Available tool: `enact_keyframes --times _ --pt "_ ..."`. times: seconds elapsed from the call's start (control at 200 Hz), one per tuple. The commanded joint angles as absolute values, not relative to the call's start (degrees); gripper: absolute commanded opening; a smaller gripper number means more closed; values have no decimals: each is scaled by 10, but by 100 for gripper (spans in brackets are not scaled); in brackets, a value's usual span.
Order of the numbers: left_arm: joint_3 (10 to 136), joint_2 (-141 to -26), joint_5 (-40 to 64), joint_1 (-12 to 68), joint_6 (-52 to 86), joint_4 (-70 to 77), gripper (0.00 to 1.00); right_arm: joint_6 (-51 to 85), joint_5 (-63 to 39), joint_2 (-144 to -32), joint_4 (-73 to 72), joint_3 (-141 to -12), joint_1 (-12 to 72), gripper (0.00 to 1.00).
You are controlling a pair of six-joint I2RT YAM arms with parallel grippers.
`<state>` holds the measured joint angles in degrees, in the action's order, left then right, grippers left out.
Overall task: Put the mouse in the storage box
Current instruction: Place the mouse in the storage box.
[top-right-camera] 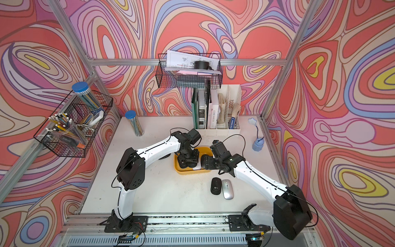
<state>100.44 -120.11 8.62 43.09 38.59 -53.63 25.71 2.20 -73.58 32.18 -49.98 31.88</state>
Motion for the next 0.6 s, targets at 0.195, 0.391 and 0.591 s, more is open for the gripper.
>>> enact_keyframes --times 0.195,0.391,0.591 --pt "999 -1213 81 413 377 -513 47 277 35 -737 331 -484 316 78" --pt "1000 -1223 85 406 370 -510 50 280 49 -748 340 -482 316 80" --pt "1000 -1233 86 400 365 -506 52 284 50 -744 335 -476 316 80"
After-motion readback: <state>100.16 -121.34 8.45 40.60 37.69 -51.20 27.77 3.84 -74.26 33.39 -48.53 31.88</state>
